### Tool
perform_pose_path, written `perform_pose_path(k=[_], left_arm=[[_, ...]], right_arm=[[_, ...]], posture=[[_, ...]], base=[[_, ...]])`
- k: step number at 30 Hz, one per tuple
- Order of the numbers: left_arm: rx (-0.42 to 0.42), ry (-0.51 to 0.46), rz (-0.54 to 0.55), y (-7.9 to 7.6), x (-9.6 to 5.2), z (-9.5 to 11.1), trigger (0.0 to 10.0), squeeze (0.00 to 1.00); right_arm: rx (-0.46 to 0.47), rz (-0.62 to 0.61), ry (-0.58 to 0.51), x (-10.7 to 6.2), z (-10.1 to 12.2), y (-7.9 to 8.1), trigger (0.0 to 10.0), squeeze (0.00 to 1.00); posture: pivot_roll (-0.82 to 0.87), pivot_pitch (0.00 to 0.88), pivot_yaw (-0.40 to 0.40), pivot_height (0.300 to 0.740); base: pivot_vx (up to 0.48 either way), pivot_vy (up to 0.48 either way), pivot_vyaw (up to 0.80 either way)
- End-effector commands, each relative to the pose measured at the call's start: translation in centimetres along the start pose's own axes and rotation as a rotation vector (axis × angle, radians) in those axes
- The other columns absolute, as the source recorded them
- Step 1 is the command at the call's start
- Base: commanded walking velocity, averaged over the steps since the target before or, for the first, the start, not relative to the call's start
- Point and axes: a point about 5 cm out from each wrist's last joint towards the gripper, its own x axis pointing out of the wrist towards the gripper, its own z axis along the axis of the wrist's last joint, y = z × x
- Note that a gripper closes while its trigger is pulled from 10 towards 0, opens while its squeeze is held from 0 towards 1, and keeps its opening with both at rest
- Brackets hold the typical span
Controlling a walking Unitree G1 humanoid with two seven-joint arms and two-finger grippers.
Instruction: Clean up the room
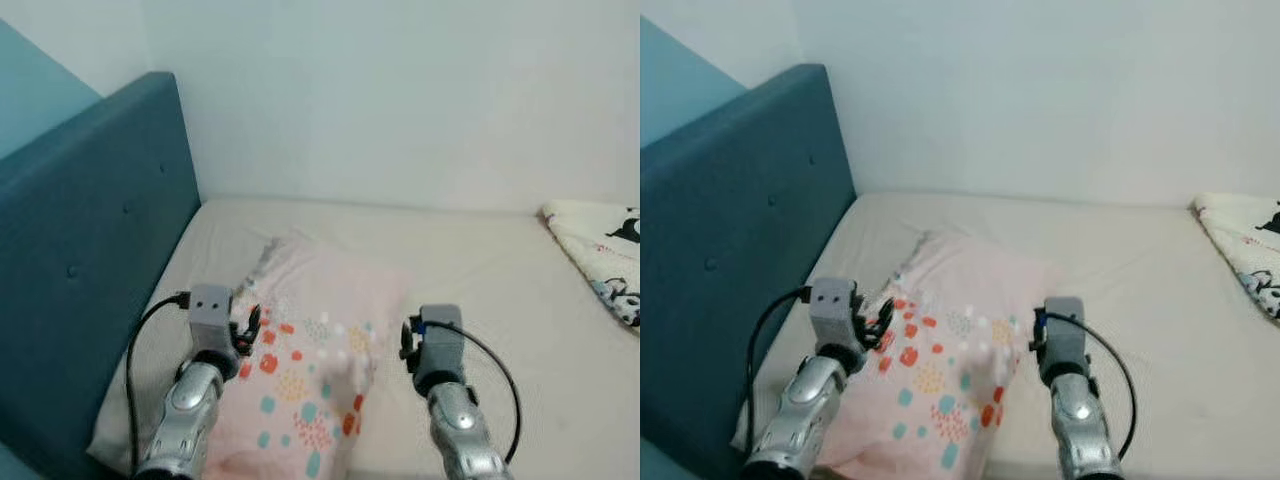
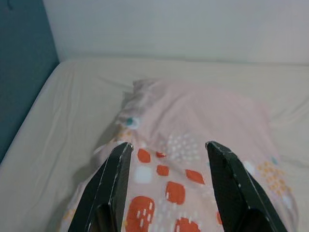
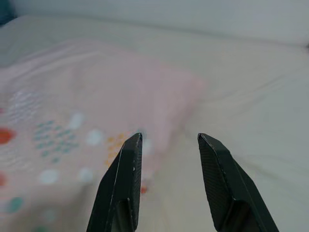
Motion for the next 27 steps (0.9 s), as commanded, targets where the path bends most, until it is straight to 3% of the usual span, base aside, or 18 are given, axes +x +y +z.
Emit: perform_pose_path(k=[1, 16, 27], left_arm=[[0.002, 0.031, -0.021, -0.11, -0.23, -0.58, 10.0, 0.00], [0.023, 0.033, -0.015, -0.03, -0.13, -0.60, 10.0, 0.00], [0.026, 0.034, -0.027, -0.09, -0.17, -0.61, 10.0, 0.00]], right_arm=[[0.001, -0.006, 0.006, -0.06, -0.14, -0.13, 10.0, 0.00], [0.005, -0.009, 0.005, -0.05, -0.07, -0.09, 10.0, 0.00], [0.011, -0.019, 0.008, -0.34, -0.29, -0.09, 10.0, 0.00]], posture=[[0.01, 0.000, -0.042, 0.740], [0.01, 0.000, -0.037, 0.740], [0.01, 0.000, -0.024, 0.740]], base=[[0.000, 0.000, 0.00], [0.000, 0.000, 0.00], [0.000, 0.388, 0.00]])
